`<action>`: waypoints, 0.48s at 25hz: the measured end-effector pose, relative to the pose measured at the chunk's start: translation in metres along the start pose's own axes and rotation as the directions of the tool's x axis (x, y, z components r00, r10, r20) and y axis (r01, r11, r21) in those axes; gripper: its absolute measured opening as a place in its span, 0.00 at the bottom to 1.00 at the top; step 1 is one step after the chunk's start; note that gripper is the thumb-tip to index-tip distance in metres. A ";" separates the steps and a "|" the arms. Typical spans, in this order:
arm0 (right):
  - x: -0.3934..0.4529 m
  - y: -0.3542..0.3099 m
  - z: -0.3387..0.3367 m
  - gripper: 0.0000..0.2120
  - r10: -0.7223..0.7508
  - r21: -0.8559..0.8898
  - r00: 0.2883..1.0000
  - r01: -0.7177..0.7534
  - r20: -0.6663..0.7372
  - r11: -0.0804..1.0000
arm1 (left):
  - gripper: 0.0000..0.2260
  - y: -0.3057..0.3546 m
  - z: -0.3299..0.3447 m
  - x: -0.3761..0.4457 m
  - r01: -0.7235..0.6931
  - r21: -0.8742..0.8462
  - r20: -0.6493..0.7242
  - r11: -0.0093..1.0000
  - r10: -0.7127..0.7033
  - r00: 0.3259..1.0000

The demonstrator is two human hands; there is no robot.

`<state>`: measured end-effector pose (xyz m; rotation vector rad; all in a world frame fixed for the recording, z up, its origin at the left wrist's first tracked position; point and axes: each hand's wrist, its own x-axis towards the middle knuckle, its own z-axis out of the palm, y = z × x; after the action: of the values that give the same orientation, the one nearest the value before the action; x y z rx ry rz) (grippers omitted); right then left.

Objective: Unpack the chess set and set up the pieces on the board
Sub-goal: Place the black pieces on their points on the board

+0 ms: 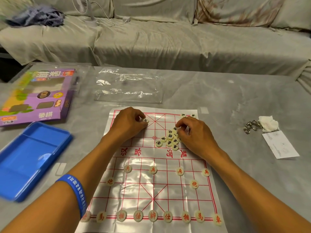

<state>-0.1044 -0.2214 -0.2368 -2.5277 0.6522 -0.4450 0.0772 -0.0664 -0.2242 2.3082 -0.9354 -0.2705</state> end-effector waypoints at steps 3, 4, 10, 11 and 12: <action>-0.002 0.000 0.001 0.05 0.010 0.020 1.000 -0.010 -0.002 1.000 | 0.12 -0.007 -0.003 -0.009 -0.015 0.000 -0.005 1.000 0.015 1.000; -0.002 -0.001 0.002 0.05 0.014 0.023 1.000 -0.014 -0.003 1.000 | 0.12 -0.008 -0.003 -0.011 -0.015 -0.004 -0.011 1.000 0.015 1.000; -0.001 -0.005 0.001 0.05 0.022 0.025 1.000 -0.021 -0.011 0.999 | 0.10 -0.004 0.004 0.003 0.064 -0.032 -0.072 0.997 -0.066 0.995; 0.000 -0.005 0.002 0.05 0.022 0.025 1.000 -0.022 -0.013 0.999 | 0.10 -0.004 0.005 0.006 0.080 -0.043 -0.079 0.996 -0.084 0.993; 0.000 -0.005 0.002 0.05 0.018 0.024 1.000 -0.018 -0.015 1.000 | 0.10 -0.003 0.007 0.009 0.093 -0.056 -0.082 0.994 -0.097 0.992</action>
<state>-0.1018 -0.2167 -0.2359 -2.4964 0.6705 -0.4636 0.0826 -0.0744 -0.2310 2.3008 -0.7689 -0.2326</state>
